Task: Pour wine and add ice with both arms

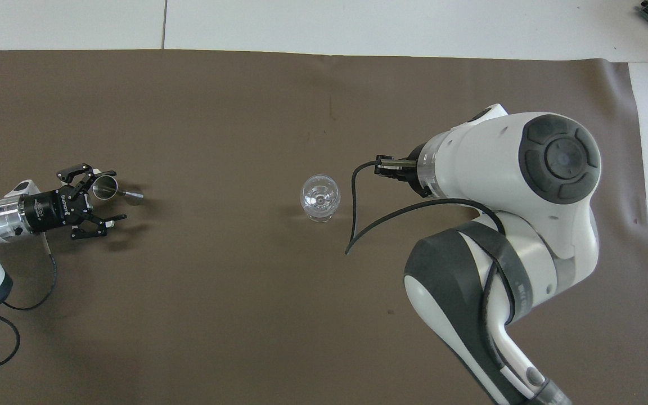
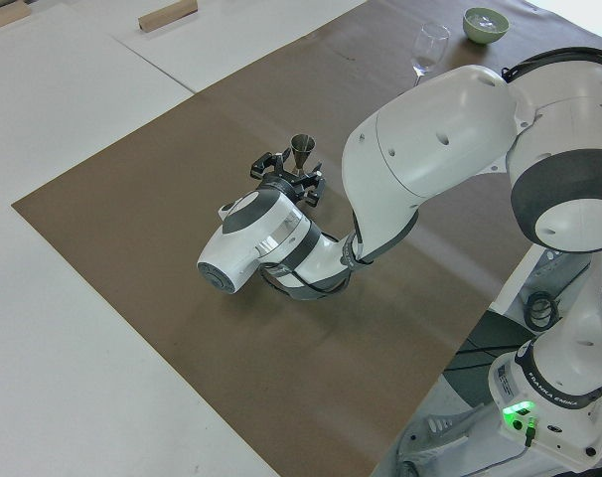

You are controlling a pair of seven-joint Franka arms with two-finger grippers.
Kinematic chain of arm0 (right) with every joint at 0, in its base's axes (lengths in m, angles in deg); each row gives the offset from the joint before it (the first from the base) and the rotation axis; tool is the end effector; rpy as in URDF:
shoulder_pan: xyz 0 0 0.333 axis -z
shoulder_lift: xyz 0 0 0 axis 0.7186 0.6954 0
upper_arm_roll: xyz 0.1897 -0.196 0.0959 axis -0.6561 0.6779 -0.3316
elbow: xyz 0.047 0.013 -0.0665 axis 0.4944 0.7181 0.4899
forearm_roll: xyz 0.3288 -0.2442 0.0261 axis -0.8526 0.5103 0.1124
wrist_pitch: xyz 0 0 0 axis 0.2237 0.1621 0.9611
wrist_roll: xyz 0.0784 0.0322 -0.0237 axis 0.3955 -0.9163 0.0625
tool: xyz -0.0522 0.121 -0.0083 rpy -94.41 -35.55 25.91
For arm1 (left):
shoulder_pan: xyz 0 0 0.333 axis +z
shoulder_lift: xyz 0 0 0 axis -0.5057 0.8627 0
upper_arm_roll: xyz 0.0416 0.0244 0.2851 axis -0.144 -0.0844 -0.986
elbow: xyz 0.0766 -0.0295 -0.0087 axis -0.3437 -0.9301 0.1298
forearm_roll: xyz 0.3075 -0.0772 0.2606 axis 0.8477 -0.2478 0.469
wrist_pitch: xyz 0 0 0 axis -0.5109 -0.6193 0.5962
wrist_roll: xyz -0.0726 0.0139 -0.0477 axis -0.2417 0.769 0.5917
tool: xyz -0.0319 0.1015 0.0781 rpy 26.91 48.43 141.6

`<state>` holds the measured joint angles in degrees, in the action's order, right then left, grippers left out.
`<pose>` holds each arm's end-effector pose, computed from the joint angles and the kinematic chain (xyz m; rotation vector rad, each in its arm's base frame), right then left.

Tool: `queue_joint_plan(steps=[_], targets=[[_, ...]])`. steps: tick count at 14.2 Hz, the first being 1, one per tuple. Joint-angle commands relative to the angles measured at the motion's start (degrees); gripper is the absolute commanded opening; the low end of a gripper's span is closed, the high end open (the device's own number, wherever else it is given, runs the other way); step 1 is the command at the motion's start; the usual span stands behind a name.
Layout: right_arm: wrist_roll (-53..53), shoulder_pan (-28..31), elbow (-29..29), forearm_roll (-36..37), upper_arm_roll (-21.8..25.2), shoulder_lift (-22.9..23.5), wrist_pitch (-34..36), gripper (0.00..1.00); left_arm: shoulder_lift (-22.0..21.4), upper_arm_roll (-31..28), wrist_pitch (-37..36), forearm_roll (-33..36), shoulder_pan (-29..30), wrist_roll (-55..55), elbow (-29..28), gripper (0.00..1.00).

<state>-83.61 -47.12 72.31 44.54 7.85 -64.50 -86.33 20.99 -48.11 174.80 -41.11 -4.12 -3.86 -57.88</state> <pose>0.5832 0.2609 0.4656 -2.9327 0.2232 -0.3133 0.5529 0.1017 0.1721 1.2006 1.3531 -0.9141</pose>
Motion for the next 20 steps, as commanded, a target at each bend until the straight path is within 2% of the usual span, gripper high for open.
queue_joint_plan(steps=[1, 4, 7, 13, 20], targets=[[-6.6, -0.2, -1.1, -0.8, -2.6, 1.2, -4.0, 0.0, 0.1, -1.4, -2.4, 1.5, 1.5, -0.4, 0.9, 1.0], [-13.5, -1.4, -1.4, -1.9, -4.4, 2.4, -8.9, 0.0, -1.4, -2.3, -2.2, 4.7, 1.4, -0.3, 1.2, 1.0], [-15.9, -2.2, -1.4, -2.0, -6.1, 2.7, -9.6, 0.0, -3.1, -3.6, -2.4, 7.3, 1.4, -0.5, 2.5, 1.0], [-15.2, -2.2, 1.3, -2.0, -7.5, 3.0, -9.7, 0.0, -6.0, -5.3, -3.1, 14.3, 1.5, -0.5, 6.8, 1.0], [-15.6, -2.6, 2.1, -1.4, -7.6, 5.2, -13.2, 0.0, -12.4, -5.5, -2.3, 22.0, 1.2, -0.4, 10.6, 1.0]])
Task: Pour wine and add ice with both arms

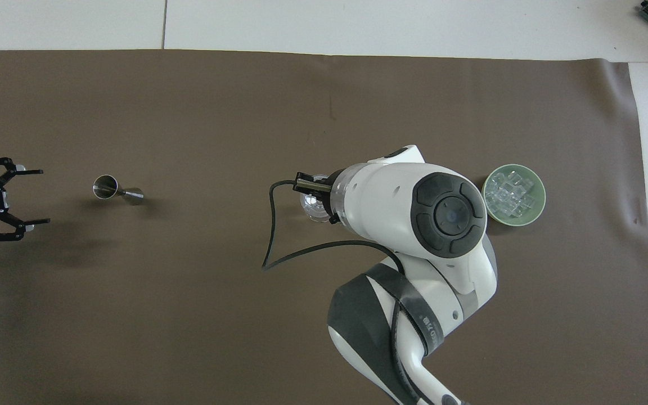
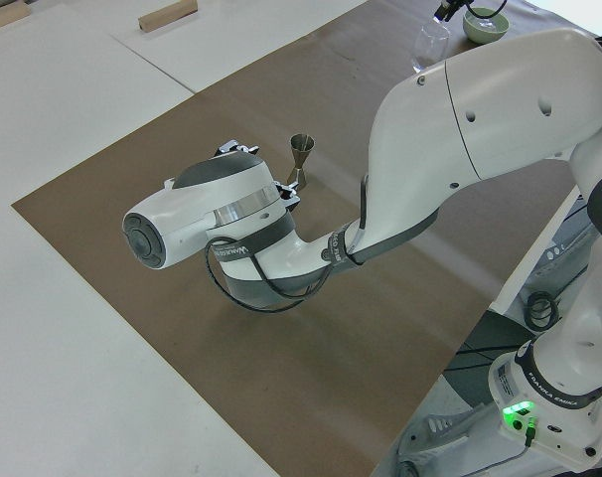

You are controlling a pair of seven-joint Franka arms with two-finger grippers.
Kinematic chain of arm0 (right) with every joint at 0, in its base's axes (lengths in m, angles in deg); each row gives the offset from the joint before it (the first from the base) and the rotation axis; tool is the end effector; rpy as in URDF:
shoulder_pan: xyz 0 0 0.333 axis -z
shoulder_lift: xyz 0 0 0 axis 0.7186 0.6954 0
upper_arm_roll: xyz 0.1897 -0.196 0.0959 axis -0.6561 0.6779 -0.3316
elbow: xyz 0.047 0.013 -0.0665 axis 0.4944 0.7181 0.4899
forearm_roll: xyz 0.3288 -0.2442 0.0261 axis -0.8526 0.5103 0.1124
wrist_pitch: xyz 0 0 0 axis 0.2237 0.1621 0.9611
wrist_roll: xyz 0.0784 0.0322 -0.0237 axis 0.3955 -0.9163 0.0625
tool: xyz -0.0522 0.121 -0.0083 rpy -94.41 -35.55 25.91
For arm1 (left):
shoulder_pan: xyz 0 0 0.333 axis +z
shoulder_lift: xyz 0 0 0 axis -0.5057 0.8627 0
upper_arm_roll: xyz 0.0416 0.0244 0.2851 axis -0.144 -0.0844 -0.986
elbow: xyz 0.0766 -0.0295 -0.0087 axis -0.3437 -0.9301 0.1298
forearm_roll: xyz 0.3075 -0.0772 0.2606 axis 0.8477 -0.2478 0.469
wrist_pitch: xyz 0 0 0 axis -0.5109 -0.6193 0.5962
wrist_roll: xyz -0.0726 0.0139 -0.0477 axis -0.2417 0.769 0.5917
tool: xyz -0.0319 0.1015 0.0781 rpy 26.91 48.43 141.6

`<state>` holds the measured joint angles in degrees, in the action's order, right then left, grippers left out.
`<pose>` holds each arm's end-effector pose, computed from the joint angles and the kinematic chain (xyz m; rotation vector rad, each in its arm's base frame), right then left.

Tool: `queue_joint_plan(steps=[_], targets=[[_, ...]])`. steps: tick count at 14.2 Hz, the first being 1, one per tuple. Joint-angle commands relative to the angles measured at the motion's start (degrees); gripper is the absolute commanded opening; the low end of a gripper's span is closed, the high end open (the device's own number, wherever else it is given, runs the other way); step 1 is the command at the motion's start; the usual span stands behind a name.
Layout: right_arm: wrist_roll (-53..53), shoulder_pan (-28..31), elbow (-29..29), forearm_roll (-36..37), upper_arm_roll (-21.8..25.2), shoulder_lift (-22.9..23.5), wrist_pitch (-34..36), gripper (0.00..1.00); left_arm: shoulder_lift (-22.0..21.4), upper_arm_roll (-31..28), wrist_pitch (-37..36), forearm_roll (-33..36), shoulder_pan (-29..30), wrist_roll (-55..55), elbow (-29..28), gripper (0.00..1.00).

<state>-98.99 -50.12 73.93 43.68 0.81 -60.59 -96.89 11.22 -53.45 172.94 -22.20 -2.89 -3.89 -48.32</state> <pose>0.5490 0.3641 0.4389 -2.7659 0.3782 -0.2917 0.5637 0.1958 0.3001 1.6440 1.3434 -0.6571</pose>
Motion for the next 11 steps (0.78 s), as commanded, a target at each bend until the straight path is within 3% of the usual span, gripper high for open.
queue_joint_plan(steps=[1, 6, 9, 11], targets=[[-0.4, 0.3, 0.6, -0.5, -0.6, 1.6, -4.2, 0.0, -4.2, -0.2, 0.0, 5.2, -0.7, -0.2, 1.8, 1.0], [-0.2, 0.2, 0.5, -0.3, -0.5, 1.6, -3.8, 0.02, -11.2, -0.1, 1.6, 11.3, -3.1, -0.3, 4.1, 1.0], [-0.4, 0.1, 0.5, -0.3, -0.5, 1.6, -3.8, 0.38, -15.3, 0.3, 1.1, 17.2, -6.5, 0.4, 7.1, 1.0], [-0.7, 0.1, 0.2, -0.3, -0.5, 1.6, -3.7, 0.52, -17.9, 0.4, 1.5, 21.3, -9.6, 0.5, 8.2, 1.0]])
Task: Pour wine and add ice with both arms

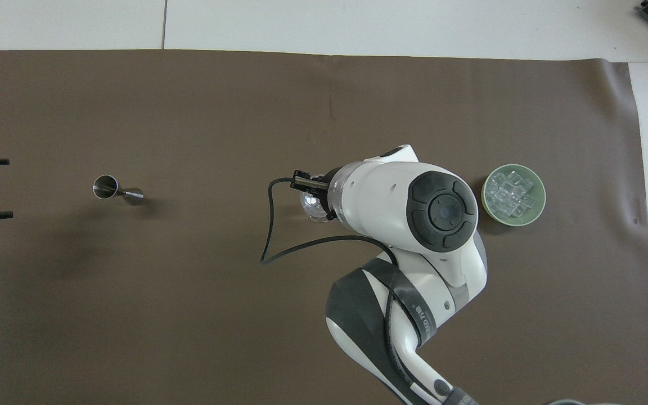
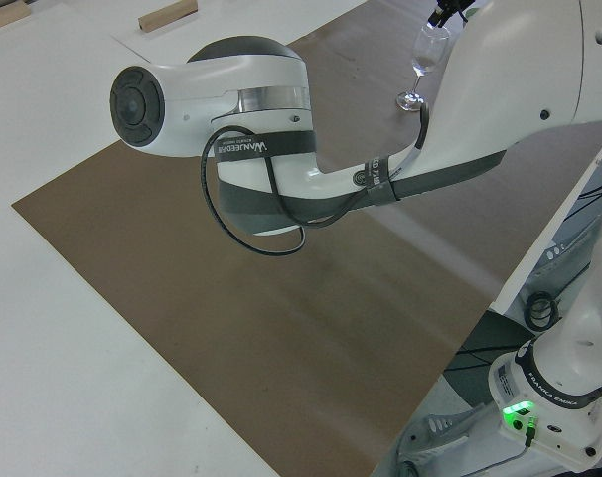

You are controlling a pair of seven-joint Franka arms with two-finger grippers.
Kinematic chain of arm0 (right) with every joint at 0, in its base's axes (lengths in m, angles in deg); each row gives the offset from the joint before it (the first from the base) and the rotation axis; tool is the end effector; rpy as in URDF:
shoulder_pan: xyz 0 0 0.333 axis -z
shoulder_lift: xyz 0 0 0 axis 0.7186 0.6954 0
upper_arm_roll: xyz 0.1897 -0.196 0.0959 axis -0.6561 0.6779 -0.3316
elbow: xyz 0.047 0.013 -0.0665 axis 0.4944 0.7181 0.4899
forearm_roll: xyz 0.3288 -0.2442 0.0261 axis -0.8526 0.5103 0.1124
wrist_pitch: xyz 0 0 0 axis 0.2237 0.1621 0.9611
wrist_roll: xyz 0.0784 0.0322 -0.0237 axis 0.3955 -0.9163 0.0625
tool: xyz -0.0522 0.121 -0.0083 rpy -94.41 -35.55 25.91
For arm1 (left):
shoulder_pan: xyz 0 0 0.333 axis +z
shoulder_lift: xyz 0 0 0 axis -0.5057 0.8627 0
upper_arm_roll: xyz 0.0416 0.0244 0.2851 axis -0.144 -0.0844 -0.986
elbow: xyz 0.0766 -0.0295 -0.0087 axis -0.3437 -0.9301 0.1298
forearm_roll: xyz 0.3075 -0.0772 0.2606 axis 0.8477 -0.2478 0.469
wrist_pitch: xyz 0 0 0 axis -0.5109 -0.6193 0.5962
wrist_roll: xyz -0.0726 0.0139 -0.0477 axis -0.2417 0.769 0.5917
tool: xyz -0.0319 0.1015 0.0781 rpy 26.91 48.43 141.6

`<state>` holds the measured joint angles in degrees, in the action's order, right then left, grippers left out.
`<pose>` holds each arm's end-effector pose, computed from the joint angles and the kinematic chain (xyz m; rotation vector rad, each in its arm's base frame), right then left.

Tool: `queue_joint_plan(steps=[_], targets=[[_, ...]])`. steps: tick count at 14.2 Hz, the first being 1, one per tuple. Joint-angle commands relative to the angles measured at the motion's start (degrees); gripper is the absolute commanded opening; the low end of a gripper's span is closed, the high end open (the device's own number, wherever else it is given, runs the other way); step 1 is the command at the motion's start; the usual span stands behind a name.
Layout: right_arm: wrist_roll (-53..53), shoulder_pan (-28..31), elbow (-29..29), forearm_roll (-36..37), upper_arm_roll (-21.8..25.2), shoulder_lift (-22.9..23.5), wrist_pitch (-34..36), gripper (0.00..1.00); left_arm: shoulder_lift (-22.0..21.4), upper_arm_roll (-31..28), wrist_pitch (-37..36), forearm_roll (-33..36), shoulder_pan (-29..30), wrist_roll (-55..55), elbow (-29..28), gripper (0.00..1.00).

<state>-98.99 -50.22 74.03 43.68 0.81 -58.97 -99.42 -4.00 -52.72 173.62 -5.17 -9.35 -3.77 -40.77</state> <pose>0.5546 0.3667 0.4274 -2.7431 0.3826 -0.2965 0.5732 0.1492 0.4909 2.1644 1.1688 -0.3030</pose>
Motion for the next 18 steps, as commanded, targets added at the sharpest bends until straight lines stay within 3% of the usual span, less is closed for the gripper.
queue_joint_plan(steps=[1, 6, 8, 9, 14, 18], targets=[[-0.7, 0.2, -0.1, -0.3, -0.5, -0.1, -1.1, 0.55, -3.8, -0.3, 0.8, 6.6, -4.7, 0.4, 1.2, 1.0], [-1.9, 0.0, -2.4, -0.2, -0.6, -0.2, 0.6, 0.6, -7.3, 0.0, 0.1, 17.5, -14.7, 0.5, 6.0, 1.0], [-1.9, 0.0, -5.2, 0.0, -0.4, -0.6, 5.1, 0.78, -8.3, 0.3, 0.1, 23.0, -17.8, 2.9, 7.5, 1.0], [-1.8, 0.1, -5.4, 0.1, 0.2, -1.3, 6.0, 1.0, -8.4, 0.4, -0.2, 25.0, -18.8, 4.9, 8.4, 1.0], [-0.6, 0.2, -5.3, 5.2, 5.7, -4.5, 9.9, 1.0, -8.4, 3.9, -2.2, 34.5, -19.4, 15.6, 13.1, 1.0], [8.7, 0.2, -5.3, 5.4, 12.3, -7.4, 16.6, 1.0, -7.6, 3.4, -4.4, 34.4, -18.9, 21.6, 16.6, 1.0]])
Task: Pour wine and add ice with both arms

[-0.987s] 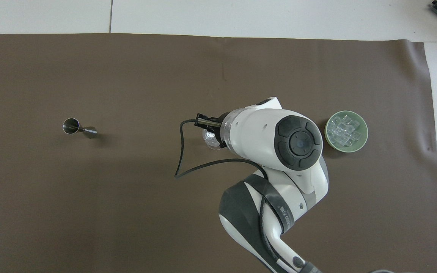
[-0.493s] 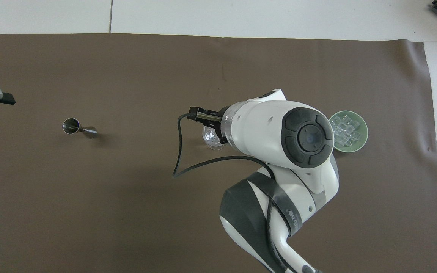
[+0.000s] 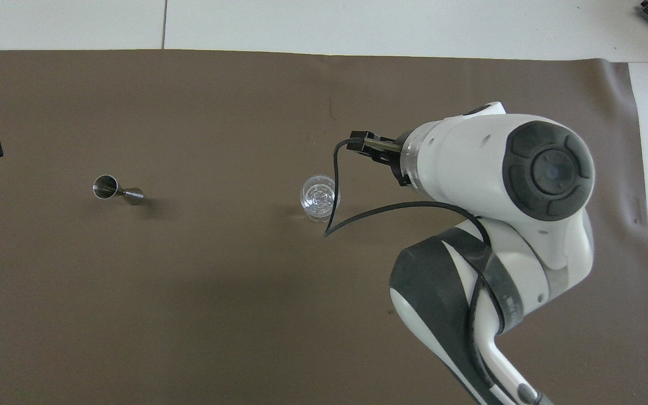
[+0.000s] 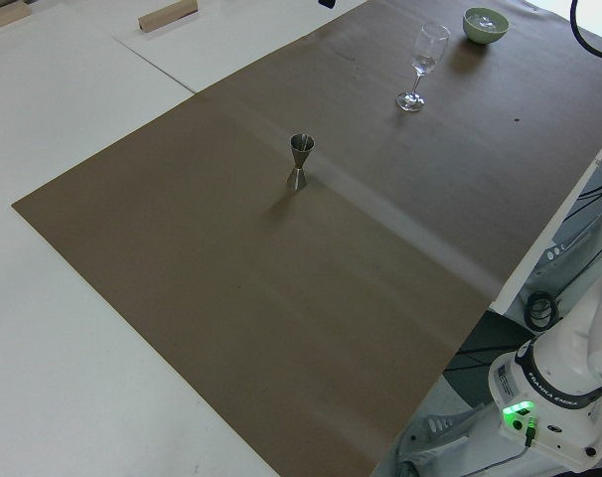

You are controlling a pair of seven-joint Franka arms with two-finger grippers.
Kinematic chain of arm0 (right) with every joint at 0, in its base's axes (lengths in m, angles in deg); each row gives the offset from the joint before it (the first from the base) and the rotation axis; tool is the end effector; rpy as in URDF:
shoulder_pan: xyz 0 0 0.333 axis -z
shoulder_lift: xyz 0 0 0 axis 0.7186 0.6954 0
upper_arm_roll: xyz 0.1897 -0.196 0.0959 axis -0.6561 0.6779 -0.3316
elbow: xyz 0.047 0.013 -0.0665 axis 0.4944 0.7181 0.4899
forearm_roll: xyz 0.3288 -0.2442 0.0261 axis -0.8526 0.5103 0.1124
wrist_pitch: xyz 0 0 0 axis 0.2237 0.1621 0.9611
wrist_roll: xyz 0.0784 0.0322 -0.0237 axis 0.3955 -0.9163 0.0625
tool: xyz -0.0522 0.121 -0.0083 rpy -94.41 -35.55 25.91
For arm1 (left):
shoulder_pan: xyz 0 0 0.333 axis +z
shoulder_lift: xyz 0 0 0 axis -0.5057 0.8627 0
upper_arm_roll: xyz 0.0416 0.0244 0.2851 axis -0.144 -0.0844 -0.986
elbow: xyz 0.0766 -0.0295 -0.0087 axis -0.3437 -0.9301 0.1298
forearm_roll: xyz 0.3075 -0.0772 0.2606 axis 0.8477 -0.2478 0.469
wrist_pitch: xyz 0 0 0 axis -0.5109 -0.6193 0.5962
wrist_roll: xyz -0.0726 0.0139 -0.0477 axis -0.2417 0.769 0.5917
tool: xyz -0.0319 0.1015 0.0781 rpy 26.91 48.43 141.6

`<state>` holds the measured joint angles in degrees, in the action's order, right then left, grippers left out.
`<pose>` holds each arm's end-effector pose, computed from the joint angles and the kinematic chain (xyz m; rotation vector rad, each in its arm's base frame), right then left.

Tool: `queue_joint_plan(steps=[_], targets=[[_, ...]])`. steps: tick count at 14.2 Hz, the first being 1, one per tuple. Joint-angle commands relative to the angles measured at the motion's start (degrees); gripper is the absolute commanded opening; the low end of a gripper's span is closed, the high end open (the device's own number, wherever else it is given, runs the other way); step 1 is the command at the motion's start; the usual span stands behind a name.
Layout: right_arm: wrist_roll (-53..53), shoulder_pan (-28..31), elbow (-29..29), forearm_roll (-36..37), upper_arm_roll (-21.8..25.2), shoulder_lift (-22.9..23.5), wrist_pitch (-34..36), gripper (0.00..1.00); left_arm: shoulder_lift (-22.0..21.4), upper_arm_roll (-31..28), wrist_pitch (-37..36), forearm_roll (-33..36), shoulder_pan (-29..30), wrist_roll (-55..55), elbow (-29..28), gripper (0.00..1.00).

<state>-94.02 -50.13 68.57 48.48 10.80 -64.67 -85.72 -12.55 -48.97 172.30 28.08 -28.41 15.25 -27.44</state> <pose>0.5915 0.2604 0.4994 -2.9034 0.4449 -0.4131 0.5568 -0.0155 0.6595 3.0073 0.2603 0.2191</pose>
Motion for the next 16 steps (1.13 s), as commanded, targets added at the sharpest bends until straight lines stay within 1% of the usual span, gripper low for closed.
queue_joint_plan(steps=[1, 4, 6, 9, 11, 14, 16], targets=[[5.5, 0.1, 0.2, 0.6, 3.8, -2.1, 5.1, 1.0, 1.1, -0.4, -3.5, 1.2, 0.2, 4.2, 4.0, 1.0], [10.1, 1.0, 0.2, 0.6, 6.5, -2.8, 8.2, 1.0, 0.5, -0.4, -4.0, 1.3, 0.1, 7.7, 2.7, 1.0], [13.6, 1.2, 0.2, 0.6, 9.5, -4.6, 10.3, 1.0, 0.1, -0.4, -4.5, 1.5, 0.2, 9.4, 0.4, 1.0], [18.9, 1.8, 0.1, 0.4, 12.4, -6.2, 13.5, 1.0, -1.2, -0.4, -7.8, 1.5, 0.5, 10.4, -1.1, 1.0], [22.2, 3.7, -0.1, 0.3, 12.7, -6.2, 15.7, 1.0, -2.1, -0.4, -9.6, 1.5, 0.6, 10.5, -2.5, 1.0], [26.1, 3.7, -0.7, -0.4, 15.8, -6.3, 17.8, 1.0, -4.3, -0.4, -9.4, 1.6, 0.5, 12.2, -6.7, 1.0], [28.9, 3.7, -2.7, -0.5, 17.5, -6.2, 20.7, 1.0, -4.4, -0.4, -9.4, 2.8, 0.0, 12.5, -7.1, 1.0]])
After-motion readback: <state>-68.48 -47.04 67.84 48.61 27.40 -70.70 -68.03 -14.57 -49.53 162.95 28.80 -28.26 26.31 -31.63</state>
